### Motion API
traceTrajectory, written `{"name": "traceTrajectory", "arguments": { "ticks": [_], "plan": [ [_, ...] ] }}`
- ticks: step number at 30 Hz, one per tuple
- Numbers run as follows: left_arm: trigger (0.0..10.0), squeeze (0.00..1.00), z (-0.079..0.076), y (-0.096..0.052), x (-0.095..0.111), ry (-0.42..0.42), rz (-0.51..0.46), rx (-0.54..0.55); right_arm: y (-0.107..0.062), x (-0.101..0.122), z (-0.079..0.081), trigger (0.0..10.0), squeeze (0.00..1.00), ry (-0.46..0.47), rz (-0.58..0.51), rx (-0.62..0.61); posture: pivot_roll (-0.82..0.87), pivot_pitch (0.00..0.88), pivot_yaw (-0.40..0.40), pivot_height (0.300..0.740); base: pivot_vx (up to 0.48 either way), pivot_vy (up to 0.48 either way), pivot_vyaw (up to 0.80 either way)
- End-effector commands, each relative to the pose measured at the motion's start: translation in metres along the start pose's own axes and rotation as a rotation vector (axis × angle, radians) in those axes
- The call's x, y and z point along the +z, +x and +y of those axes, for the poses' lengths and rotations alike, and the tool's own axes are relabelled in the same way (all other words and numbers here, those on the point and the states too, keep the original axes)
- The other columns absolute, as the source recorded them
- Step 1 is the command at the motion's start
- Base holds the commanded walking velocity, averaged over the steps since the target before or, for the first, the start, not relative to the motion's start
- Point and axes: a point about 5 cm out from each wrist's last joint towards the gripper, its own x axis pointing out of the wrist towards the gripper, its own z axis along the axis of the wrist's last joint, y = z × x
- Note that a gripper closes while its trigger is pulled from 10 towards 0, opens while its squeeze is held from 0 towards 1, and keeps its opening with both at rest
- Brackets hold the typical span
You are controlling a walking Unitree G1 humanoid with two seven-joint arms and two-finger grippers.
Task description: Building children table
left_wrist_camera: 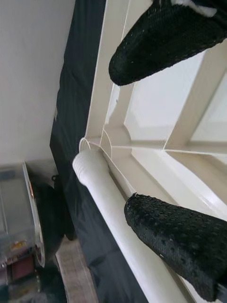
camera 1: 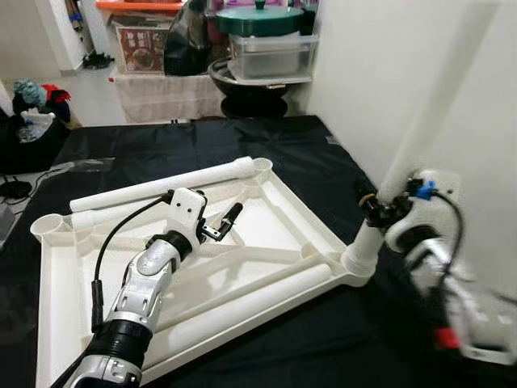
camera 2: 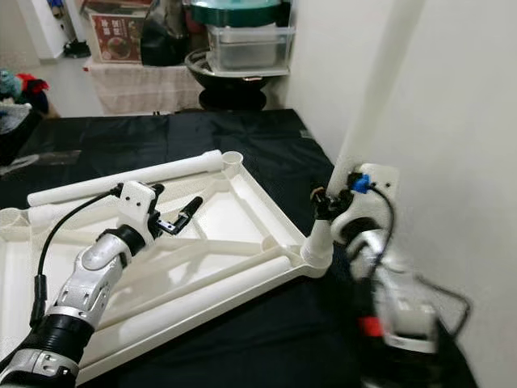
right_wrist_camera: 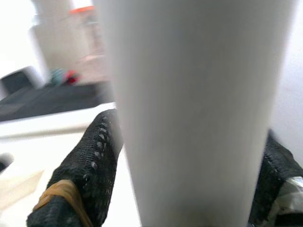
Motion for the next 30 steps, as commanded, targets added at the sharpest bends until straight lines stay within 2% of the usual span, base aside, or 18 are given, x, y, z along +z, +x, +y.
{"name": "traceTrajectory", "arguments": {
  "ticks": [1, 3, 4, 5, 8, 9, 10, 11, 12, 18, 23, 24, 27, 28, 29, 30],
  "plan": [
    [10.0, 0.0, -0.003, 0.001, -0.002, 0.011, 0.011, -0.014, -0.001, -0.005, 0.004, 10.0, 0.0, 0.023, 0.004, 0.072, 0.01, 0.0, -0.043, 0.74, 0.0, 0.0, 0.0],
    [10.0, 0.0, -0.004, 0.001, -0.002, 0.013, 0.007, -0.019, -0.006, -0.009, -0.003, 10.0, 0.0, 0.019, 0.05, 0.179, 0.01, 0.0, -0.044, 0.74, 0.0, 0.0, 0.0],
    [10.0, 0.0, -0.004, 0.001, -0.002, 0.013, 0.007, -0.019, -0.006, -0.009, -0.003, 10.0, 0.0, 0.019, 0.05, 0.179, 0.01, 0.0, -0.044, 0.74, 0.0, 0.0, 0.0],
    [10.0, 0.0, -0.003, 0.001, 0.0, 0.017, 0.002, -0.016, 0.0, -0.017, -0.017, 10.0, 0.0, 0.002, 0.123, 0.259, 0.03, 0.0, -0.061, 0.74, 0.0, 0.0, 0.0],
    [10.0, 0.0, -0.002, 0.0, 0.0, 0.018, 0.001, -0.014, 0.002, -0.018, -0.021, 10.0, 0.0, 0.002, 0.14, 0.279, 0.03, 0.0, -0.061, 0.74, 0.0, 0.0, 0.0],
    [10.0, 0.0, -0.001, 0.0, 0.0, 0.02, -0.001, -0.011, 0.007, -0.019, -0.026, 10.0, 0.0, 0.003, 0.15, 0.273, 0.03, 0.0, -0.061, 0.74, 0.0, 0.0, 0.0],
    [10.0, 0.0, -0.001, -0.001, 0.0, 0.02, -0.001, -0.007, 0.013, -0.019, -0.03, 7.6, 0.0, 0.004, 0.148, 0.272, 0.04, 0.0, -0.074, 0.74, 0.0, 0.0, 0.0],
    [10.0, 0.0, -0.001, -0.001, 0.0, 0.021, -0.002, -0.005, 0.016, -0.02, -0.031, 7.6, 0.0, 0.003, 0.147, 0.27, 0.04, 0.0, -0.074, 0.74, 0.0, 0.0, 0.0],
    [10.0, 0.0, 0.0, -0.002, 0.0, 0.019, -0.003, -0.001, 0.02, -0.02, -0.032, 0.0, 0.0, 0.012, 0.139, 0.274, 0.05, 0.0, -0.082, 0.74, 0.0, 0.0, 0.0],
    [10.0, 0.0, 0.0, -0.004, 0.0, 0.017, -0.004, 0.005, 0.025, -0.02, -0.032, 0.0, 0.0, 0.022, 0.104, 0.244, 0.06, 0.0, -0.085, 0.74, 0.0, 0.0, 0.0],
    [10.0, 0.0, 0.002, -0.005, -0.001, 0.02, 0.003, 0.008, 0.026, -0.018, -0.04, 0.0, 0.0, 0.006, 0.072, 0.138, 0.05, 0.0, -0.08, 0.74, 0.0, 0.0, 0.0],
    [10.0, 0.0, 0.003, -0.004, -0.001, 0.021, 0.003, 0.006, 0.026, -0.018, -0.043, 0.0, 0.0, -0.019, 0.068, 0.032, 0.04, 0.0, -0.079, 0.74, 0.0, 0.0, 0.0],
    [10.0, 0.0, 0.003, -0.004, -0.001, 0.021, 0.003, 0.006, 0.026, -0.018, -0.043, 0.0, 0.0, -0.019, 0.068, 0.032, 0.04, 0.0, -0.079, 0.74, 0.0, 0.0, 0.0],
    [10.0, 0.0, 0.003, -0.004, -0.001, 0.022, 0.004, 0.005, 0.025, -0.017, -0.045, 0.0, 0.0, -0.038, 0.065, -0.044, 0.03, 0.0, -0.081, 0.74, 0.0, 0.0, 0.0],
    [10.0, 0.0, 0.003, -0.004, -0.001, 0.022, 0.004, 0.005, 0.025, -0.017, -0.045, 0.0, 0.0, -0.038, 0.065, -0.044, 0.03, 0.0, -0.081, 0.74, 0.0, 0.0, 0.0],
    [10.0, 0.0, 0.001, -0.002, -0.001, 0.018, 0.003, 0.005, 0.021, -0.026, -0.052, 0.0, 0.0, -0.013, 0.063, -0.332, 0.03, 0.0, -0.072, 0.74, 0.0, 0.0, 0.0]
  ]
}}
